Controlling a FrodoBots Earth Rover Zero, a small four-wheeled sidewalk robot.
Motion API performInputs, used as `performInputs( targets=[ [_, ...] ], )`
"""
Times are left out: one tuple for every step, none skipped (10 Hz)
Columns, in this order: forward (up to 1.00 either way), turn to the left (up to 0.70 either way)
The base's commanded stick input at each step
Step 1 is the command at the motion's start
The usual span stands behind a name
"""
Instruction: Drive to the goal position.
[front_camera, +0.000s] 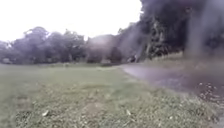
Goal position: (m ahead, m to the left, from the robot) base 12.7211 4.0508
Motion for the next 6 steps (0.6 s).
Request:
performInputs(
  targets=[
    [0.45, 0.0],
    [0.45, 0.0],
    [0.45, 0.0],
    [0.45, 0.0],
    [0.45, 0.0],
    [0.45, 0.0]
  ],
)
